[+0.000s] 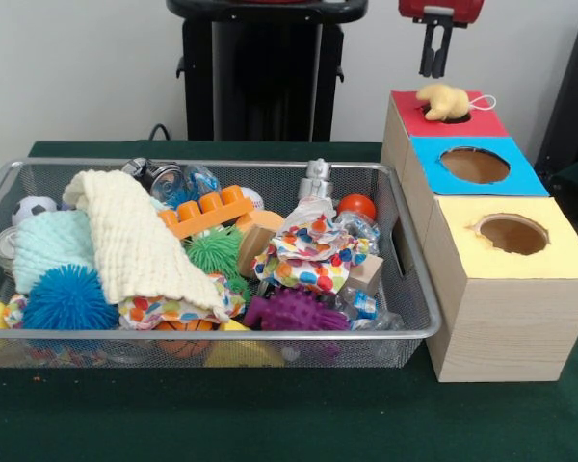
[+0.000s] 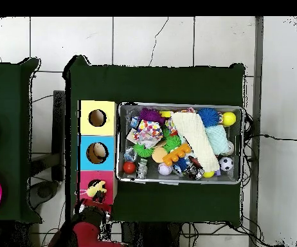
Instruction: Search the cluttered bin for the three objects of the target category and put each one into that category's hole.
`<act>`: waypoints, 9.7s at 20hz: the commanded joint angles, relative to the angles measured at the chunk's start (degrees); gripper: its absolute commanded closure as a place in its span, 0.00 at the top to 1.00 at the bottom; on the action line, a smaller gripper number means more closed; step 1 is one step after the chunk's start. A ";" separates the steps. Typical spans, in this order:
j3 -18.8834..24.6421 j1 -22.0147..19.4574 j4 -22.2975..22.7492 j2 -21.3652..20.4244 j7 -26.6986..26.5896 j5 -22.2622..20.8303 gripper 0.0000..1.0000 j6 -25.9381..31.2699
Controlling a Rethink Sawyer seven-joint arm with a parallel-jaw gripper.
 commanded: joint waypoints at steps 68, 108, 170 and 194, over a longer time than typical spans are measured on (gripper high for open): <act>17.93 -10.33 0.39 2.08 15.11 -3.75 0.00 -1.38; 19.69 -12.08 -9.22 22.20 13.99 -3.94 0.00 -15.25; 20.13 -15.97 1.50 0.74 11.78 -2.67 0.00 6.18; 19.43 -18.32 0.89 -5.53 9.55 -3.06 0.00 11.73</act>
